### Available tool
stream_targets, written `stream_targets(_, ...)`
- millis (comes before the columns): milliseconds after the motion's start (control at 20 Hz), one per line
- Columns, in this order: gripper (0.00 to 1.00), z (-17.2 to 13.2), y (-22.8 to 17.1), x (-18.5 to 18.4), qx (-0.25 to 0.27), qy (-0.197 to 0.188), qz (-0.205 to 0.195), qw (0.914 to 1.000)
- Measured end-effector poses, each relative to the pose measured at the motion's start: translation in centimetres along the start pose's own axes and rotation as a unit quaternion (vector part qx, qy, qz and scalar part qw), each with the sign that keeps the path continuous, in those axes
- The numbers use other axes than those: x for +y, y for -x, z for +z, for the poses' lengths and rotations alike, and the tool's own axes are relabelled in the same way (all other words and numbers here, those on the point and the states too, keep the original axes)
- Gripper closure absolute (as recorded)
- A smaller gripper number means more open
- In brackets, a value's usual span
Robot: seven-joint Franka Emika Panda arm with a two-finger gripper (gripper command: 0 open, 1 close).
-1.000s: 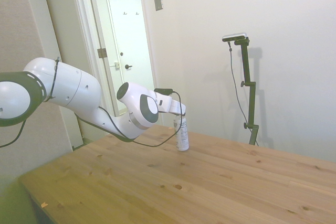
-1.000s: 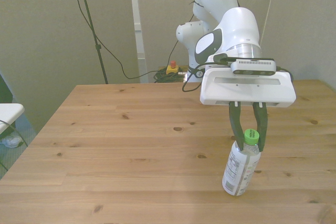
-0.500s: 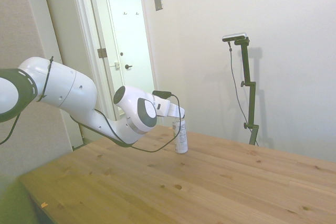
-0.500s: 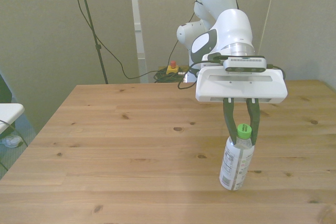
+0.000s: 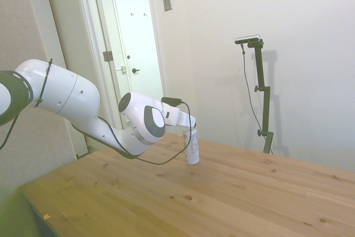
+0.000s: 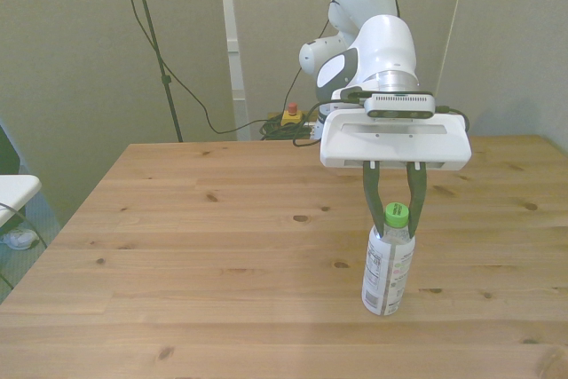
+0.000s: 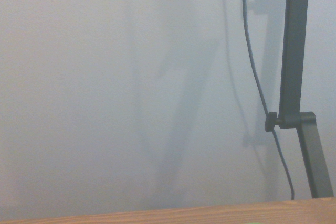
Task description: Stand the water bottle
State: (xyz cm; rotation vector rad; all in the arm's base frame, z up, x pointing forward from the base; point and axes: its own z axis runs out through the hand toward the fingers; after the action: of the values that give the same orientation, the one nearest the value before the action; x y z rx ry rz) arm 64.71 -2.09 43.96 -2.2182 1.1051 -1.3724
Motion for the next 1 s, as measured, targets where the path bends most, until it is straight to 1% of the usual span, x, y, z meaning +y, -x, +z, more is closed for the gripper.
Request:
stream_targets(250, 0.00, -0.5, 0.1, -0.3, 0.003, 0.000, -0.001, 1.0000)
stream_targets(450, 0.00, -2.6, -0.5, -1.8, 0.005, -0.008, 0.005, 0.9999)
stream_targets(650, 0.00, -6.7, -1.9, -4.8, -0.005, 0.011, 0.017, 0.9998)
stream_targets(850, 0.00, -11.9, -2.4, -7.0, -0.042, 0.057, 0.019, 0.9973)
stream_targets(1000, 0.00, -15.7, -2.3, -7.6, -0.078, 0.099, 0.010, 0.9919)
